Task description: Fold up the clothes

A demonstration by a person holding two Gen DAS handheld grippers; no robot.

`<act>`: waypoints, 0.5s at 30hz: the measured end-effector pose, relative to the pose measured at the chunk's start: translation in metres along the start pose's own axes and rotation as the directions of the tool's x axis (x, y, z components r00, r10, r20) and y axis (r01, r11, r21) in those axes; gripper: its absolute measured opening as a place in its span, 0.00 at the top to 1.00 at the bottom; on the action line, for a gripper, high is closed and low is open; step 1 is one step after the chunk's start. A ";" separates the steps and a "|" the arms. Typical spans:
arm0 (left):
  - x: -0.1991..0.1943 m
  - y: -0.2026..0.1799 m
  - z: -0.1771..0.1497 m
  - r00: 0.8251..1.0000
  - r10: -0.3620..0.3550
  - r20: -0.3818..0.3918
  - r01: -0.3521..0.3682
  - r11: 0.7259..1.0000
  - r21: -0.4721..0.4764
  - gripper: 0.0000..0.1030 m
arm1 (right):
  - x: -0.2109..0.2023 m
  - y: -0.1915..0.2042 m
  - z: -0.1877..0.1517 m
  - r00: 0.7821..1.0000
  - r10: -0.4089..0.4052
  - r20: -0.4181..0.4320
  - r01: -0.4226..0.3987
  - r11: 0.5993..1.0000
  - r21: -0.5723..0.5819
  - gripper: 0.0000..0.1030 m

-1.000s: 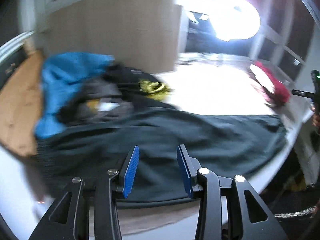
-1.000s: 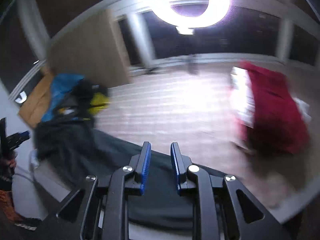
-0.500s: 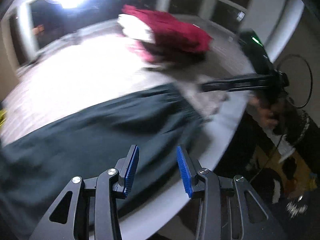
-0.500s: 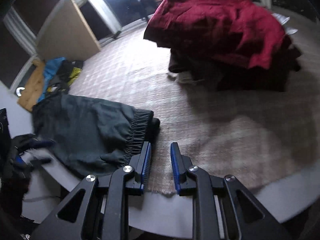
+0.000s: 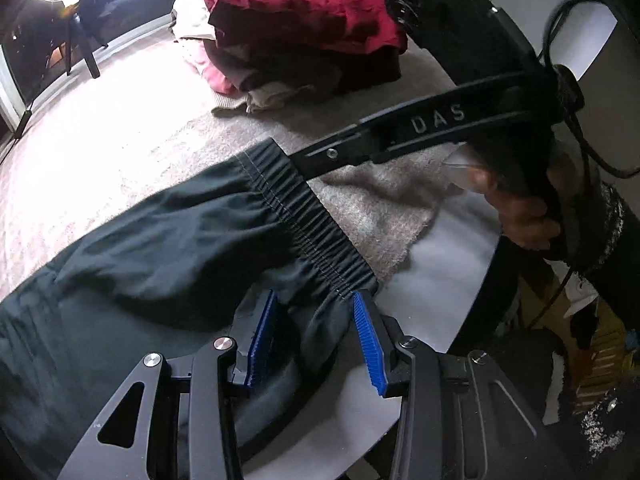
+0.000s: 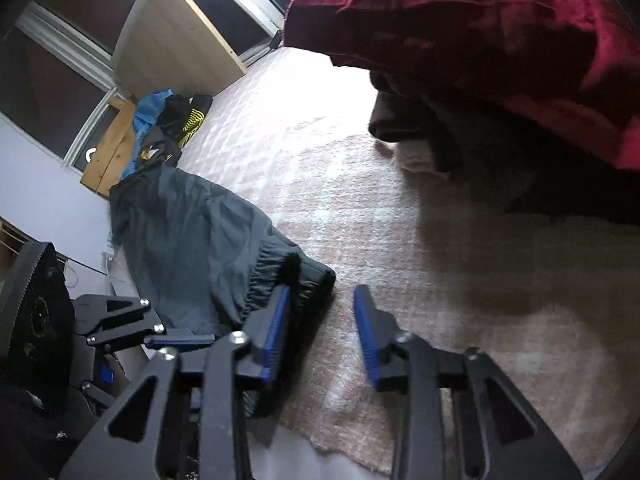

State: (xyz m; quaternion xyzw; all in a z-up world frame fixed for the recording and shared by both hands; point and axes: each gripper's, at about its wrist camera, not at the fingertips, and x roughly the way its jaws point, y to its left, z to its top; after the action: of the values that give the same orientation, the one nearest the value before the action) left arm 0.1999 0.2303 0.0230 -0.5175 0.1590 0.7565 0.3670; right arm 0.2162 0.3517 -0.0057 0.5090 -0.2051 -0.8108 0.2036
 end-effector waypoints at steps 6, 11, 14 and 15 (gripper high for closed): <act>0.008 -0.021 -0.007 0.998 0.066 -0.006 -0.066 0.995 0.077 0.54 | 0.009 0.007 0.006 0.999 -0.015 -0.048 0.014 1.000 -0.016 0.63; 0.015 -0.031 -0.016 0.993 0.119 0.019 -0.121 0.985 0.123 0.60 | 0.004 0.011 0.010 0.998 -0.039 -0.053 0.037 0.999 -0.024 0.63; 0.007 -0.022 -0.020 0.997 0.069 0.038 -0.072 0.994 0.081 0.77 | -0.009 0.008 0.010 0.999 -0.028 -0.030 0.027 0.999 -0.018 0.63; 0.004 -0.013 -0.020 0.999 0.029 0.038 -0.030 0.999 0.028 0.82 | -0.011 0.006 0.011 0.999 -0.020 -0.026 0.020 1.000 -0.009 0.63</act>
State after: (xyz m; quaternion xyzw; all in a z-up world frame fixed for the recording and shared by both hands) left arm 0.2214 0.2282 0.0133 -0.4954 0.1704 0.7691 0.3661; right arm 0.2119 0.3537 0.0102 0.5207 -0.1938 -0.8069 0.2006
